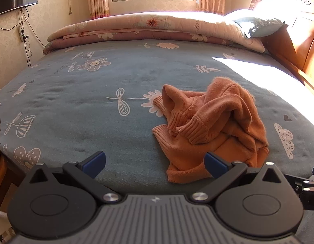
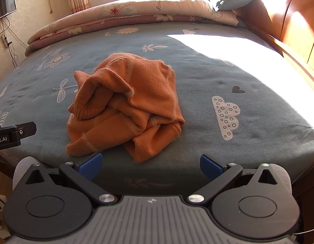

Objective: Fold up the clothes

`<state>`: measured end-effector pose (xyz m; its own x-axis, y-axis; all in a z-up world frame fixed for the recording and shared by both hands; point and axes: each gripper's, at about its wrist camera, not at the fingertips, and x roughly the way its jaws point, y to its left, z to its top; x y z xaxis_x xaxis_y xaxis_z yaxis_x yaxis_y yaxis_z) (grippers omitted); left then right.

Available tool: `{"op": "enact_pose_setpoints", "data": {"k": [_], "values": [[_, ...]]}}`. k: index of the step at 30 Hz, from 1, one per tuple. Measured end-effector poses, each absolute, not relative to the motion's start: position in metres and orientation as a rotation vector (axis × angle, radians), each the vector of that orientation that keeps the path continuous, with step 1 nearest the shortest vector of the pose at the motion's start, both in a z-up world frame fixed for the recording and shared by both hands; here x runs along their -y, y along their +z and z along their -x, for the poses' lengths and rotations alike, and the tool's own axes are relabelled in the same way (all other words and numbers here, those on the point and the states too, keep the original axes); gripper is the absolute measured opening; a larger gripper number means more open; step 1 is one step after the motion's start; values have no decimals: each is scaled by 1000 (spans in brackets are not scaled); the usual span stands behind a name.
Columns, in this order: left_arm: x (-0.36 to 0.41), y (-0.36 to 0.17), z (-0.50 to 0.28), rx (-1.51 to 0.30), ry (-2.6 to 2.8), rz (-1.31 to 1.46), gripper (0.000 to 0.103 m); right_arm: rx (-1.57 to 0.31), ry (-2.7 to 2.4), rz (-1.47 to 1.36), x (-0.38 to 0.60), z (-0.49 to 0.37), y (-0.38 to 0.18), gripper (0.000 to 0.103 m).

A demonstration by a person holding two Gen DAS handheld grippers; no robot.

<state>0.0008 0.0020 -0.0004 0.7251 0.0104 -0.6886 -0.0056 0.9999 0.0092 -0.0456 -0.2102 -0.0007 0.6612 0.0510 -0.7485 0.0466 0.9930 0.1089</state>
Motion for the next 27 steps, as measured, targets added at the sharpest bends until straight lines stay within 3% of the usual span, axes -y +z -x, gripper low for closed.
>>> {"op": "enact_pose_setpoints", "data": {"k": [27], "values": [[-10, -1, -1, -773, 4, 35, 103, -808, 2, -116, 210, 51, 3, 103]]}}
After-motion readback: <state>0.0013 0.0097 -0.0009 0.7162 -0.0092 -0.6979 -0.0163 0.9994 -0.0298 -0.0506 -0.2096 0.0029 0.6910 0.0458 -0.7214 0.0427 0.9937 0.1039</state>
